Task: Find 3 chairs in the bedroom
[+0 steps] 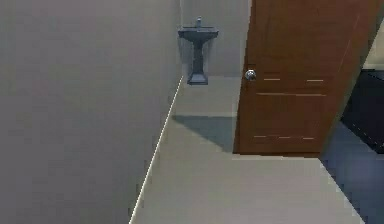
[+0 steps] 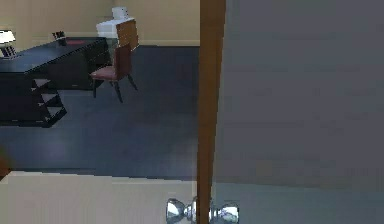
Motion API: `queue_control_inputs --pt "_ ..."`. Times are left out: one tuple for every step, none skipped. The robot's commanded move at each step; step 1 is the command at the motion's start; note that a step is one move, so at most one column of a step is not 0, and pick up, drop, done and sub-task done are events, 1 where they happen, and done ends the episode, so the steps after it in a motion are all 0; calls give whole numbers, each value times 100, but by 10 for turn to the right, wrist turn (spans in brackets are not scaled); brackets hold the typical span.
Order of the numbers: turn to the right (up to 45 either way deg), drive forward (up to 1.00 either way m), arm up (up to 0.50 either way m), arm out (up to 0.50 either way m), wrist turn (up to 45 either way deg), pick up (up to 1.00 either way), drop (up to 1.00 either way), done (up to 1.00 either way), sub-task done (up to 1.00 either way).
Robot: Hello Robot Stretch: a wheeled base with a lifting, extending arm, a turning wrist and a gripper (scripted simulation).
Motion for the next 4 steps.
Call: queue_control_inputs --pt "0 30 0 0 0 0 0 0 0" --pt "450 0 0 0 0 0 0 0 0" --pt "420 0 0 0 0 0 0 0 0" --pt "0 100 0 0 0 0 0 0 0"
